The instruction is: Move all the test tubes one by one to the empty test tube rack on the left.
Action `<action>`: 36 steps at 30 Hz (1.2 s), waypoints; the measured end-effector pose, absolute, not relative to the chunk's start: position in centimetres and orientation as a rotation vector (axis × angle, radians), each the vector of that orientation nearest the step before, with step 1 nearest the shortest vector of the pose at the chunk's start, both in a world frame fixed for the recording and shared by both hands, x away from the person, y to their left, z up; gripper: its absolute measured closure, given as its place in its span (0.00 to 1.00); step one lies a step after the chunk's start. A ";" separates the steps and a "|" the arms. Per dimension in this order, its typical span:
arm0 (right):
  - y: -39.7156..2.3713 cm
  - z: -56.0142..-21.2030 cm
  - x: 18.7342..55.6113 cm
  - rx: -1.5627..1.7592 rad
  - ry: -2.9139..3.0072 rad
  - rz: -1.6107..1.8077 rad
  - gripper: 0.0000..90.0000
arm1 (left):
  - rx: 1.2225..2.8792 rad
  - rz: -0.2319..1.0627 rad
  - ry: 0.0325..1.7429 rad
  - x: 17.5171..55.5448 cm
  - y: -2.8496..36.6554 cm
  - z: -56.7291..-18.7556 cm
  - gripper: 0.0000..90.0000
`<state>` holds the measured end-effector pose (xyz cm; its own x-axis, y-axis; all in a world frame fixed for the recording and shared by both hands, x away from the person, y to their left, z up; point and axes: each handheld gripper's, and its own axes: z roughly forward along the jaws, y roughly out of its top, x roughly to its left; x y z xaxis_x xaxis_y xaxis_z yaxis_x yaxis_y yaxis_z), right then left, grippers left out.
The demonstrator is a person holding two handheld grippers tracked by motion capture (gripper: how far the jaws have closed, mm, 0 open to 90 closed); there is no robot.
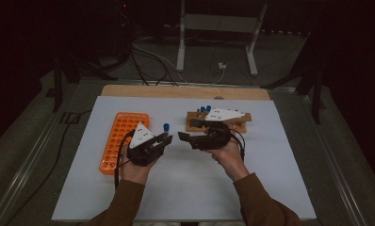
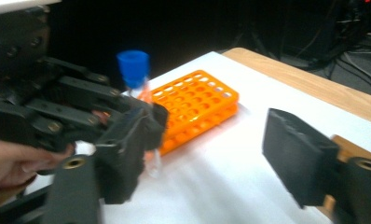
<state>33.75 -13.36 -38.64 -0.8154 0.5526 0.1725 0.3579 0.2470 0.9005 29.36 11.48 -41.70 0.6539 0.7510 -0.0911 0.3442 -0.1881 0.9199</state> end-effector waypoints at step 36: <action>-17.2 -41.3 34.5 0.993 2.249 1.502 0.06 | 1.696 0.663 1.040 27.9 23.5 -41.8 0.86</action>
